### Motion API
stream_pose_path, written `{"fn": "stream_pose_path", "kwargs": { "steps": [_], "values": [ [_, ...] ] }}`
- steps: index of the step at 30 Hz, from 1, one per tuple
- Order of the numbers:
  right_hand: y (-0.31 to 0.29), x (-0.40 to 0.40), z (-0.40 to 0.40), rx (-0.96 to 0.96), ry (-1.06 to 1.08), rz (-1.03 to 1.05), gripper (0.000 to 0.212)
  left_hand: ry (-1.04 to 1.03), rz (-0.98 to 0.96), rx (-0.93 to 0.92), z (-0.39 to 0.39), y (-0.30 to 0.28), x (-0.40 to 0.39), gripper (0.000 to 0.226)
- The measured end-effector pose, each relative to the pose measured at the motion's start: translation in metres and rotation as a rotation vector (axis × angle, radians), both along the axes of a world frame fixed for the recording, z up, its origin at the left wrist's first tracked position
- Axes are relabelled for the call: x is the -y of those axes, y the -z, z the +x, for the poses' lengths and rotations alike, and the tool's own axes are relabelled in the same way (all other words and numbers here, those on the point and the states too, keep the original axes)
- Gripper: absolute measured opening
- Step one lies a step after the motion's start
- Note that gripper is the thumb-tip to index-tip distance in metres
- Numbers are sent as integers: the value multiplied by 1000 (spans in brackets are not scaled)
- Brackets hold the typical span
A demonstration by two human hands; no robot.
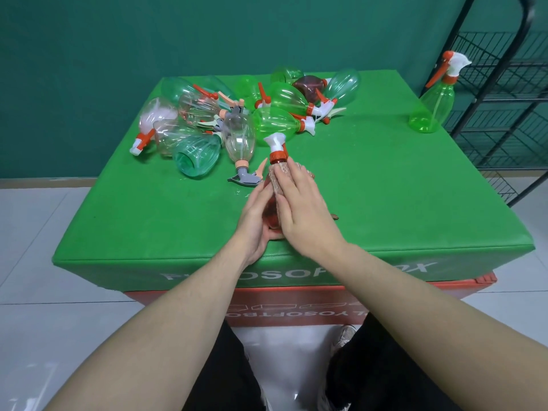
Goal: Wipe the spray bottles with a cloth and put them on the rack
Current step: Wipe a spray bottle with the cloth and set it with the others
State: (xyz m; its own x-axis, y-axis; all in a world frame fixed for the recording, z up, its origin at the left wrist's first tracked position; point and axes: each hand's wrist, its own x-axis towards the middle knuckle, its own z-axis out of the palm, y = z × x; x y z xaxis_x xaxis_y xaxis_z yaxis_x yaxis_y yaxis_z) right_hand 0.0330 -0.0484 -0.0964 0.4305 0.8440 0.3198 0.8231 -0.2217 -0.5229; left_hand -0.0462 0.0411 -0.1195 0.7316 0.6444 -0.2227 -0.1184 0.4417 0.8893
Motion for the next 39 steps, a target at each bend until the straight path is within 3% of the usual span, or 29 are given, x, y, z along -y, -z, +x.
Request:
{"fn": "stream_pose_path", "kwargs": {
  "steps": [4, 7, 9, 14, 26, 31, 35, 39],
  "values": [
    [-13, -15, 6, 19, -4, -34, 56, 16, -20, -5, -2, 0, 0, 45],
    [-20, -24, 5, 23, 31, -10, 51, 25, -39, 0, -2, 0, 1, 60],
    [-23, -31, 6, -42, 60, 17, 47, 26, -50, -2, -2, 1, 0, 64],
    [-25, -41, 11, -260, 117, 57, 48, 16, -54, 6, -3, 4, 0, 47],
    [3, -9, -2, 100, 9, 50, 50, -75, -15, 18, 0, 0, 9, 44],
    [15, 4, -11, 117, -21, -15, 53, -128, -44, 75, 1, 2, 6, 45],
    [22, 16, -20, 119, -42, 2, 54, -139, -67, 20, 2, 5, 5, 61],
    [21, 16, -18, 105, -49, 6, 53, -136, -40, 15, 3, 6, 3, 62]
  ]
}}
